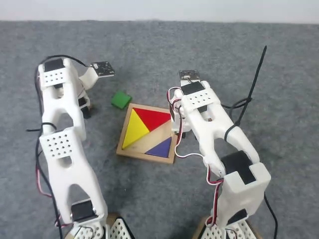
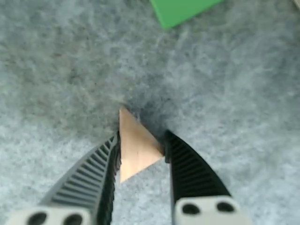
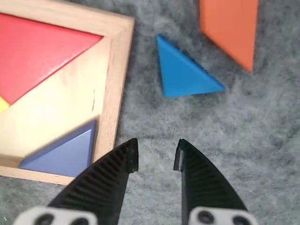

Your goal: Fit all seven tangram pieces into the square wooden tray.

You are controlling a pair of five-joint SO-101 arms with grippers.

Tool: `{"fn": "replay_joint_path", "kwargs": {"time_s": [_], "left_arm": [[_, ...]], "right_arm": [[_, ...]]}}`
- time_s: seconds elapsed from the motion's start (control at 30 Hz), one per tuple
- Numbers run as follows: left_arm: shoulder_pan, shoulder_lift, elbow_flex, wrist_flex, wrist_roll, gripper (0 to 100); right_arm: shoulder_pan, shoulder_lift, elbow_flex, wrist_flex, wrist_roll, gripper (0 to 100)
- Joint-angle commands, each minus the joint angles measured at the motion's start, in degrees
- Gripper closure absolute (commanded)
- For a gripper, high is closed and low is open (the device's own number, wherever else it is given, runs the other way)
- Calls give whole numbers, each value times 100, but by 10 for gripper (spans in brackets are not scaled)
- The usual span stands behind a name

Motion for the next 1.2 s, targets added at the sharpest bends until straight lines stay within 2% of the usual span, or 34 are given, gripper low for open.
{"fn": "replay_joint_path", "kwargs": {"time_s": [0.0, 0.23, 0.37, 0.53, 0.87, 1.0, 1.17], "left_arm": [[-70, 62, -286, 352, -149, 988], [-149, 35, -321, 352, -105, 988], [-193, -431, 4, 360, 79, 988], [-88, -1688, 1429, 352, 404, 988], [26, -4527, 4251, 343, 1960, 988], [334, -5336, 5253, 325, 2593, 988], [818, -6277, 6220, -26, 2989, 988]], "right_arm": [[31, -110, -299, 57, 62, 867], [31, -136, -299, 84, 62, 867], [31, -145, -299, 84, 62, 867], [31, -154, -299, 92, 62, 868], [57, -163, -316, 154, 70, 868], [66, -163, -571, 523, 70, 867], [75, -163, -809, 963, 70, 865]]}}
